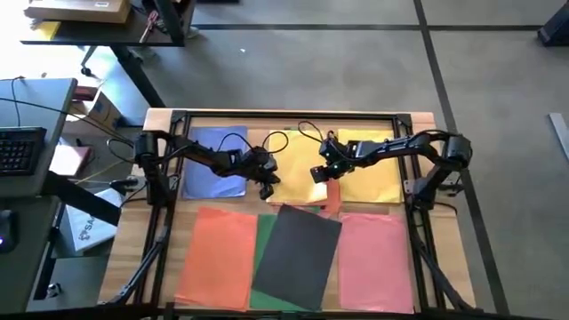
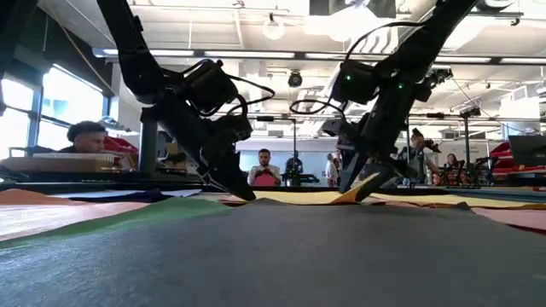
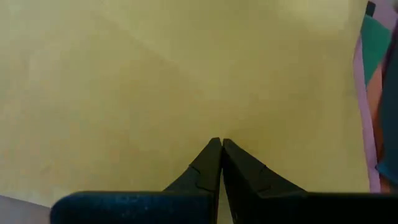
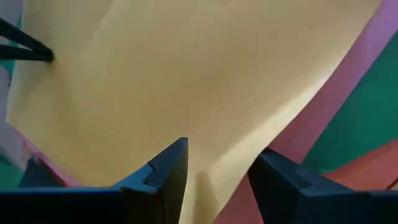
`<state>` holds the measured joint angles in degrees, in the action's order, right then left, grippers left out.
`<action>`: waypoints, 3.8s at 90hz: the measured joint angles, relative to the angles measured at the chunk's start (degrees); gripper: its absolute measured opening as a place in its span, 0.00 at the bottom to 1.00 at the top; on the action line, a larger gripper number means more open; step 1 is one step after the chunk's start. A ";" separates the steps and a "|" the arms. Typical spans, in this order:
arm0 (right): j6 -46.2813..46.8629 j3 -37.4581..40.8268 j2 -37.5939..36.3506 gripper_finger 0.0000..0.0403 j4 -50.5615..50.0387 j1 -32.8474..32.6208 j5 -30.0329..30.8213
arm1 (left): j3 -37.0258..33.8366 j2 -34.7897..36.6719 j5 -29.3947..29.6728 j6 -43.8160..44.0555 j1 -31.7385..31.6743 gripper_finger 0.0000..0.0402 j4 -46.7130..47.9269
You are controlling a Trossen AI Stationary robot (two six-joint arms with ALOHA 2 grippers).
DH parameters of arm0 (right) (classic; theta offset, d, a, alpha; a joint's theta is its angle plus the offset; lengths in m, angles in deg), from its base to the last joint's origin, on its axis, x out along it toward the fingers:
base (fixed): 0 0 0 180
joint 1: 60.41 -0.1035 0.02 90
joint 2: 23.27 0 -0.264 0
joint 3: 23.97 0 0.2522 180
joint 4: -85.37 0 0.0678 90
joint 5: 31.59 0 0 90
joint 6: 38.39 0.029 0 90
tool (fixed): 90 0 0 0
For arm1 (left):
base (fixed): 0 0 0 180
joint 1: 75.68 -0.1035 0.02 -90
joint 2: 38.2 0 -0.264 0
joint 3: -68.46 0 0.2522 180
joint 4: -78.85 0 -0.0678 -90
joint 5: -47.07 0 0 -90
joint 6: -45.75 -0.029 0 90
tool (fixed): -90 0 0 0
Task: Organize paper
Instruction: Stack the left yellow paper on the right yellow paper
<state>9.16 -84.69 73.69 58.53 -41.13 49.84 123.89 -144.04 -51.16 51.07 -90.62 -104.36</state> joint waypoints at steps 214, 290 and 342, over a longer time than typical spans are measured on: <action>50.39 4.83 -25.76 0.00 -66.19 -0.08 37.72 | -0.04 12.07 3.96 -7.45 0.48 0.00 6.43; 43.99 6.27 -22.02 0.00 -57.60 6.41 33.37 | 0.02 12.11 3.30 -10.10 0.52 0.00 6.43; 47.84 6.21 -8.21 0.00 -55.56 1.93 31.32 | 0.02 12.11 3.21 -10.08 0.52 0.00 6.77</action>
<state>57.00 -78.48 65.48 2.97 -39.20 81.16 123.91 -131.93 -47.95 40.99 -90.09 -97.59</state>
